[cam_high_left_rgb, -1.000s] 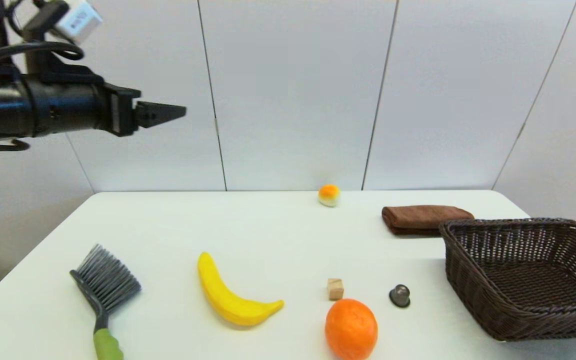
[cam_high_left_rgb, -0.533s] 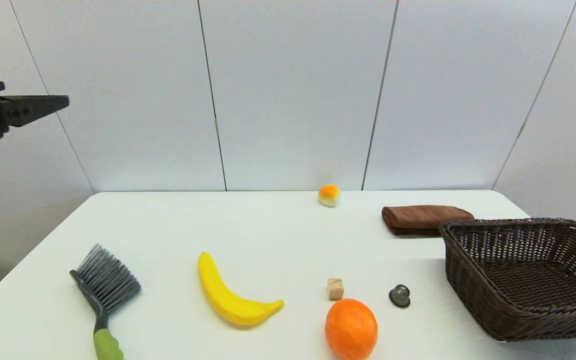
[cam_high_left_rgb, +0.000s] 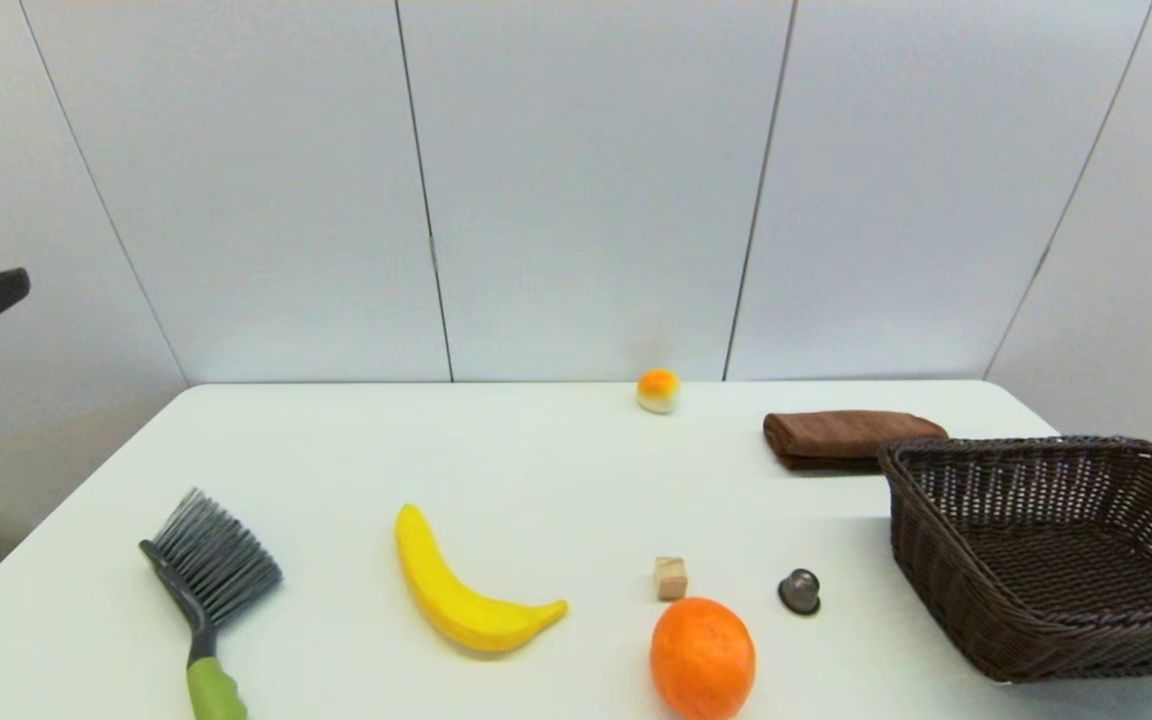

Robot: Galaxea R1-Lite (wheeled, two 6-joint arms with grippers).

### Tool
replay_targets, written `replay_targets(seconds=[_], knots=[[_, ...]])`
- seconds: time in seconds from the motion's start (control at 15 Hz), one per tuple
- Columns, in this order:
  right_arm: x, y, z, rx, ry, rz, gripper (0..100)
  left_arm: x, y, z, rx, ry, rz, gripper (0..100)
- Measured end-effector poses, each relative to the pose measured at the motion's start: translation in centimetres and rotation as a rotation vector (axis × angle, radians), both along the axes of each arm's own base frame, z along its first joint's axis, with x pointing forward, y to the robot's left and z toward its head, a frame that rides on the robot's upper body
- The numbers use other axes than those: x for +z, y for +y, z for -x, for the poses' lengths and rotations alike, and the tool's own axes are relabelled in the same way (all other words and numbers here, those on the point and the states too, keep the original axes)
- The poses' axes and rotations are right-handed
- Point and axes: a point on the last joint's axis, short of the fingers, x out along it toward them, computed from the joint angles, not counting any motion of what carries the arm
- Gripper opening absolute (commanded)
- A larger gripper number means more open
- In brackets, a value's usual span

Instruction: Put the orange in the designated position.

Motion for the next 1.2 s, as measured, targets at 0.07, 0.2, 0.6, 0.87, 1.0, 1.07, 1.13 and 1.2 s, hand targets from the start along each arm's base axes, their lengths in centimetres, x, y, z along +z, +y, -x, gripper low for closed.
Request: replay_targets(seconds=[0.07, 0.2, 0.6, 0.87, 1.0, 1.07, 1.13, 1.2], knots=[[0.0, 0.0, 0.0, 0.000, 0.000, 0.000, 100, -0.5, -0.2, 0.8, -0.002, -0.006, -0.001, 100], [0.0, 0.0, 0.0, 0.000, 0.000, 0.000, 100, -1.6, -0.5, 2.4, -0.004, -0.013, -0.002, 100], [0.0, 0.0, 0.0, -0.001, 0.000, 0.000, 100, -4.4, -1.1, 5.8, -0.017, -0.052, 0.005, 100], [0.0, 0.0, 0.0, 0.000, 0.000, 0.000, 100, -7.2, -1.5, 7.7, -0.039, -0.044, 0.048, 100], [0.0, 0.0, 0.0, 0.000, 0.000, 0.000, 100, -8.5, -1.6, 8.5, -0.045, -0.042, 0.082, 100], [0.0, 0.0, 0.0, 0.000, 0.000, 0.000, 100, -8.9, -1.7, 8.9, -0.049, -0.047, 0.095, 100], [0.0, 0.0, 0.0, 0.000, 0.000, 0.000, 100, -9.4, -1.8, 9.3, -0.057, -0.051, 0.112, 100], [0.0, 0.0, 0.0, 0.000, 0.000, 0.000, 100, -9.8, -1.8, 9.7, -0.069, -0.056, 0.124, 100]])
